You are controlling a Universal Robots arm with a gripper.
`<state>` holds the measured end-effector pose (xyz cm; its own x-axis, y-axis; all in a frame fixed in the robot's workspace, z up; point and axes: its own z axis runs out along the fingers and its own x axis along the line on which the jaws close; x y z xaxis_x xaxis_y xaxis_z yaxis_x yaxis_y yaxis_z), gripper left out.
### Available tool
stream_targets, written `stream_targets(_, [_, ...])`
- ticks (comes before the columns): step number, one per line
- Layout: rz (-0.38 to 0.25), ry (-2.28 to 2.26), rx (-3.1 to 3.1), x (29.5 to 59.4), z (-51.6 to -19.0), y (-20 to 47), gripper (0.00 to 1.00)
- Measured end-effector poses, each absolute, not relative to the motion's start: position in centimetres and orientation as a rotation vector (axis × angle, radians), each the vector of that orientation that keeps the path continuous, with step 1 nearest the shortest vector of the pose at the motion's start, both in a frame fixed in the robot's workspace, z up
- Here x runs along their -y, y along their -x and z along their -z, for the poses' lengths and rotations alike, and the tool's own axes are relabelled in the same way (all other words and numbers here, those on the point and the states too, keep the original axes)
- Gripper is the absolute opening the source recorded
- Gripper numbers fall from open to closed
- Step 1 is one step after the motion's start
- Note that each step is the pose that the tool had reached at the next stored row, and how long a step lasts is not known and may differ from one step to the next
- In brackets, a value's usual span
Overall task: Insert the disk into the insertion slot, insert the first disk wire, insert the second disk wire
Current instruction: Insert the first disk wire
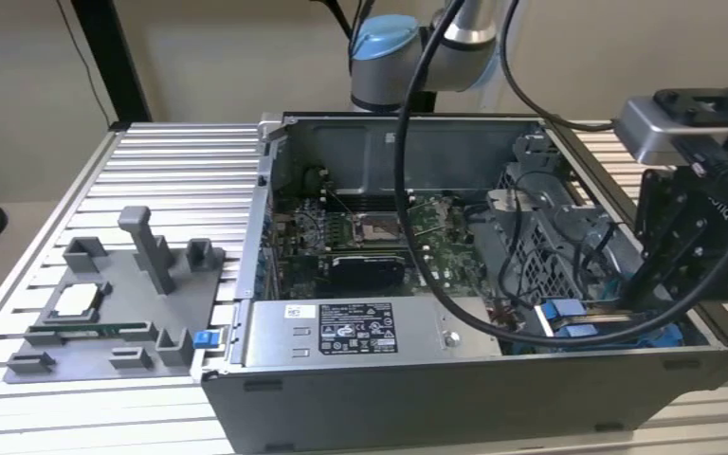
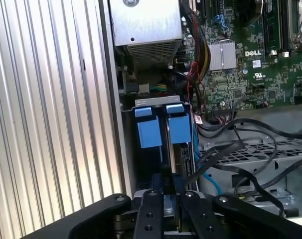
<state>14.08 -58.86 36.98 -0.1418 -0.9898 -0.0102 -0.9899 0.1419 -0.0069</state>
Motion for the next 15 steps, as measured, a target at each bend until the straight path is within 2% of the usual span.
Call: stream_targets(15, [-0.002, 2.049, -2.365, 57.6, -36.4, -14.9, 0.0])
